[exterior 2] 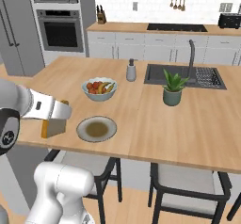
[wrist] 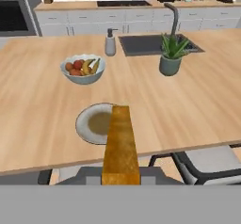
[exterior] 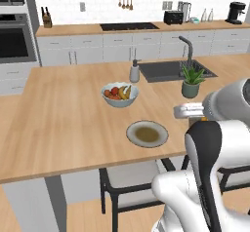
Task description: Start the toaster. Once the lever pops up, take the bread to the plate on the dining counter.
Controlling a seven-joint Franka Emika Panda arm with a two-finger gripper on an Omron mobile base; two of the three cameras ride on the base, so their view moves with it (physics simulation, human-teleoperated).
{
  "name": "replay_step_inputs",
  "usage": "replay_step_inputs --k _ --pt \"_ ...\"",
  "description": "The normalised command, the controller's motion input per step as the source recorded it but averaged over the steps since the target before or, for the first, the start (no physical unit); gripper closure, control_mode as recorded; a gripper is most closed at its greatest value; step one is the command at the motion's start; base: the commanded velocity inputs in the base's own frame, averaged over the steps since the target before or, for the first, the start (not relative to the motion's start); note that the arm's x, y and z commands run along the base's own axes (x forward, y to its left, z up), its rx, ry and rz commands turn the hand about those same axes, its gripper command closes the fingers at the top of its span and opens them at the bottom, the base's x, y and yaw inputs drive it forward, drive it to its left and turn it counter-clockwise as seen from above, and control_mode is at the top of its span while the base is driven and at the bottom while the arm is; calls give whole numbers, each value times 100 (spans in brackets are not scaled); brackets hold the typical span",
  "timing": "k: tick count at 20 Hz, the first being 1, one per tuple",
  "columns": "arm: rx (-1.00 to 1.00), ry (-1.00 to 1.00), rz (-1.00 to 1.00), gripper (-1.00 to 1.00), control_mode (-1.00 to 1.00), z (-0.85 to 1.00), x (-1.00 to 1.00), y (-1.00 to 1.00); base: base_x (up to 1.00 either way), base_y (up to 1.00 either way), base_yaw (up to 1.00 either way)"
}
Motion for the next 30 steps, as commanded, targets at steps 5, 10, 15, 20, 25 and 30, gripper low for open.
replay_step_inputs --k 5,10,15,20,25,30 --pt "33 0 14 100 -100 -35 55 -29 0 0 0" --pt "32 0 28 100 -100 -60 79 -19 0 0 0" --pt "25 0 25 100 -100 -66 93 -7 0 0 0" --pt "17 0 11 100 -100 -77 81 7 0 0 0" --pt "2 -12 -3 100 -100 -72 47 39 0 0 0" --pt "0 -11 -11 100 -100 -71 49 20 0 0 0"
